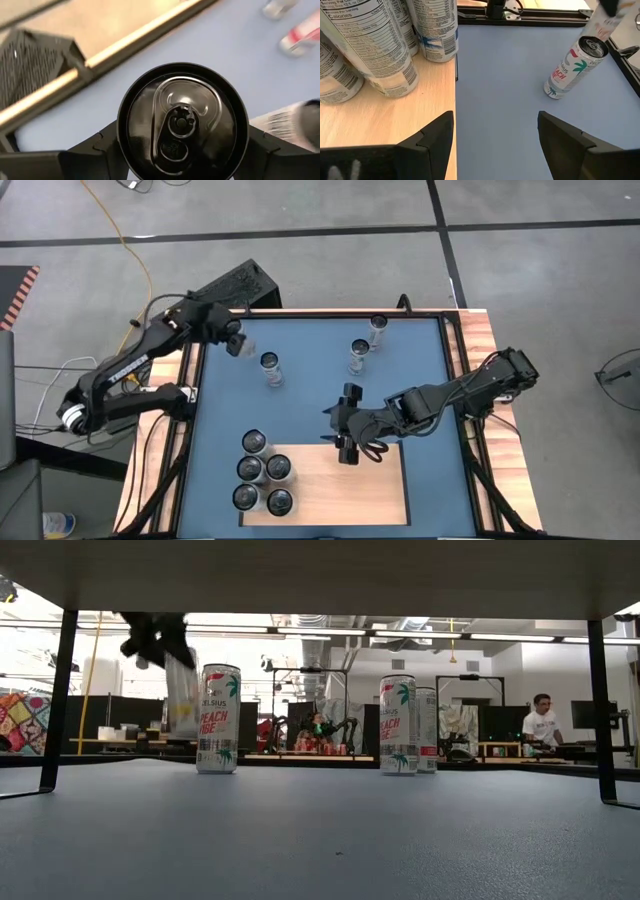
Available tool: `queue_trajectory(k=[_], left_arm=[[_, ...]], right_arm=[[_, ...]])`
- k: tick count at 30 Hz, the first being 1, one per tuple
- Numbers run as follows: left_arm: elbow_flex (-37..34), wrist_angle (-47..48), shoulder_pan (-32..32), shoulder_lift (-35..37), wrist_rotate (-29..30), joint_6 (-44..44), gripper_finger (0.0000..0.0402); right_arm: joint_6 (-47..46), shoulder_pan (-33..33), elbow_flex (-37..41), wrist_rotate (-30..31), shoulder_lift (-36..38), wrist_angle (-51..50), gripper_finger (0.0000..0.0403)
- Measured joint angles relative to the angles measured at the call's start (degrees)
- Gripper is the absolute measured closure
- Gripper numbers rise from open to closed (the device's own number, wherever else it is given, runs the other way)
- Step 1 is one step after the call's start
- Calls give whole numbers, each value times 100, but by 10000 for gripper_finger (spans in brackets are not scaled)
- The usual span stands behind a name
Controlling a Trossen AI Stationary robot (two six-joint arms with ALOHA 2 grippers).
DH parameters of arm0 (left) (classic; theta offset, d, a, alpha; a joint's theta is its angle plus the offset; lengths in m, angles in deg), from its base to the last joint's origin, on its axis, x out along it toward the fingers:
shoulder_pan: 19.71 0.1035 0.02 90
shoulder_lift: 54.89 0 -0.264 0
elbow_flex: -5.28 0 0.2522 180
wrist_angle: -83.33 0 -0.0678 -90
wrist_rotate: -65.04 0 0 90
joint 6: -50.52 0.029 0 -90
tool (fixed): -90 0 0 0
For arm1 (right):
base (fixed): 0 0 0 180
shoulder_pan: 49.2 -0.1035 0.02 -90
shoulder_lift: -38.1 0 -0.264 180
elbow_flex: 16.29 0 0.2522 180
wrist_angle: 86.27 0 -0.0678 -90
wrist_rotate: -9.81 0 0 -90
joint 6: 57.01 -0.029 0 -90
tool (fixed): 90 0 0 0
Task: Place canned beverage on shelf
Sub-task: Put the white yellow soda can on the shelf aligned with the other white yellow soda cans
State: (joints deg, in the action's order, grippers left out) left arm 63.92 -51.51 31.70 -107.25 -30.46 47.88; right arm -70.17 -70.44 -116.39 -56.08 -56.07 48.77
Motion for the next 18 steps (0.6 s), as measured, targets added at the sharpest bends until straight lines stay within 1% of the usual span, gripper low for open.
queue_trajectory(k=[6, 9, 12, 15, 18], left_arm=[[608, 238, -331, 570, -28, -15, 167], [974, 492, -541, 804, -139, 34, 167], [1303, 584, -790, 986, -487, 90, 167], [1532, 514, -1082, 1143, -986, 132, 167], [1694, 464, -1404, 1239, -1471, 419, 167]], right_arm=[[35, 90, 0, 106, 0, 5, 137], [237, 187, 0, 143, -2, 85, 137], [504, 282, 0, 149, -2, 301, 137], [846, 398, 0, 147, -2, 702, 137], [1170, 519, 0, 145, -2, 1146, 137]])
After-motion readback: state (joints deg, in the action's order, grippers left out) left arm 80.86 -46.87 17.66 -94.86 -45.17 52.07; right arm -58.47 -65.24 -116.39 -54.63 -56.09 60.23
